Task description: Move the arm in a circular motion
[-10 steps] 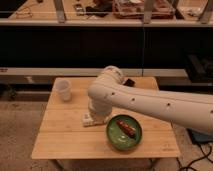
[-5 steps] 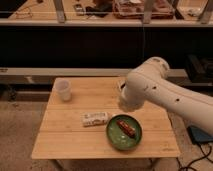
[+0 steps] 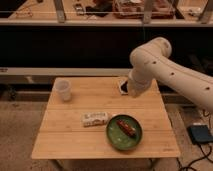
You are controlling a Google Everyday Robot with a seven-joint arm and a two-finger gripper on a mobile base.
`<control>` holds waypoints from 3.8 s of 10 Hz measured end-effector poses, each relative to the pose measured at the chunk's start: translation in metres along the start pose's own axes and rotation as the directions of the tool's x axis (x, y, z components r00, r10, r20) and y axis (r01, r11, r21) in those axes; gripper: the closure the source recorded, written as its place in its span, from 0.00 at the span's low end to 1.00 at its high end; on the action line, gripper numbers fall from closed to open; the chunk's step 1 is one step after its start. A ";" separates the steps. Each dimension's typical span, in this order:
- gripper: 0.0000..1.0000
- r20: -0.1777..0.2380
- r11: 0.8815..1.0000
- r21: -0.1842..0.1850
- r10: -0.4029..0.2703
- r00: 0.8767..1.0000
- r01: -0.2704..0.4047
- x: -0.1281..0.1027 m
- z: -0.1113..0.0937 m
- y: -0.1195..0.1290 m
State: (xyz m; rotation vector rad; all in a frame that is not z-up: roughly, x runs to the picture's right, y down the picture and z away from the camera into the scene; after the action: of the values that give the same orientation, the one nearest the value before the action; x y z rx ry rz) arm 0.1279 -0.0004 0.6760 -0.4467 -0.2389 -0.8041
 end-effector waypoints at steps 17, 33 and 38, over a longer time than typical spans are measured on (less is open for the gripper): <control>1.00 0.211 0.575 0.194 -0.816 0.538 0.795 -0.234 0.105 -0.258; 1.00 0.077 0.997 -0.070 0.022 0.997 -0.016 0.013 0.005 -0.028; 1.00 0.204 0.954 0.004 -0.293 0.934 0.299 -0.037 0.110 -0.210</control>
State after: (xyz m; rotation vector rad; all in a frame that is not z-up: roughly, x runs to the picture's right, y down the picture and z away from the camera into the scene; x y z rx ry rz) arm -0.0559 -0.0527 0.8210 -0.5257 -0.4943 -1.0591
